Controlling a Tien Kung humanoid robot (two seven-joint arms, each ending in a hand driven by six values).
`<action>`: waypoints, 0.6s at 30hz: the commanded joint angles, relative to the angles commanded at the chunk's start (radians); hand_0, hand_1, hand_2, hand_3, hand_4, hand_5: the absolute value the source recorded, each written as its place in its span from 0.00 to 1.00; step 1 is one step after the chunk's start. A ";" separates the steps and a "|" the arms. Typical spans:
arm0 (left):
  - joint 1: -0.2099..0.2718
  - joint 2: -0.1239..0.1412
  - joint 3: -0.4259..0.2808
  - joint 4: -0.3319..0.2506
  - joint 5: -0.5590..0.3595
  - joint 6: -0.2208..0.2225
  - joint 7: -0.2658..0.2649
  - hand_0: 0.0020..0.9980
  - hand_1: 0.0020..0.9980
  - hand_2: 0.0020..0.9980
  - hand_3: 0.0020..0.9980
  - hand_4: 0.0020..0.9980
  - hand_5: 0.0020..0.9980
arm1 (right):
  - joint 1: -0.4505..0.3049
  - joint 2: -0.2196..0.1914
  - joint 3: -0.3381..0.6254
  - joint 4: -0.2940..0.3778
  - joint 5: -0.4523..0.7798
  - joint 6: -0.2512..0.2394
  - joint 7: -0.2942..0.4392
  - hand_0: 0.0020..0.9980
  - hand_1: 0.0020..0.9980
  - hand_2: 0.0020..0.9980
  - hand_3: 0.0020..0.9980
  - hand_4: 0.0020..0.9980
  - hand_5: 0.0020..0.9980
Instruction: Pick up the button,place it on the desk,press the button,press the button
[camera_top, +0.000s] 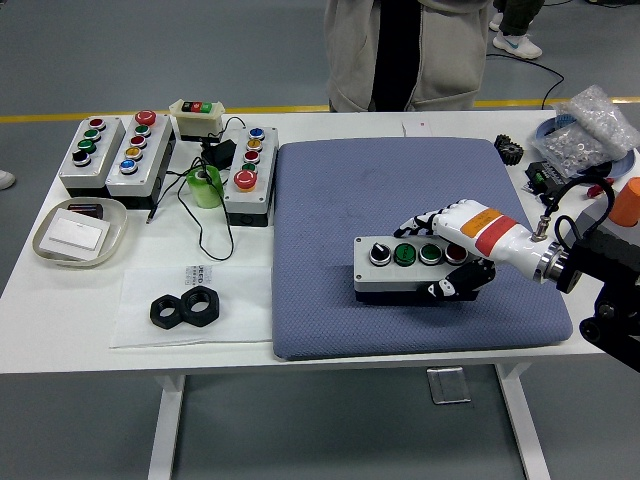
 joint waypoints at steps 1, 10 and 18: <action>0.000 0.000 0.000 0.000 0.000 0.000 0.000 0.76 0.83 0.87 0.83 0.64 1.00 | 0.000 0.001 -0.001 -0.001 0.000 0.000 0.001 0.47 0.49 0.54 0.75 0.79 0.01; 0.003 0.000 -0.010 -0.001 0.017 0.001 0.004 0.76 0.83 0.87 0.83 0.64 1.00 | 0.009 0.014 -0.015 -0.042 -0.037 -0.011 0.020 0.50 0.52 0.58 0.77 0.81 0.02; 0.004 0.000 -0.015 -0.001 0.027 0.002 0.006 0.76 0.83 0.87 0.83 0.64 1.00 | 0.021 0.014 -0.030 -0.057 -0.061 0.007 0.008 0.51 0.54 0.62 0.81 0.80 0.00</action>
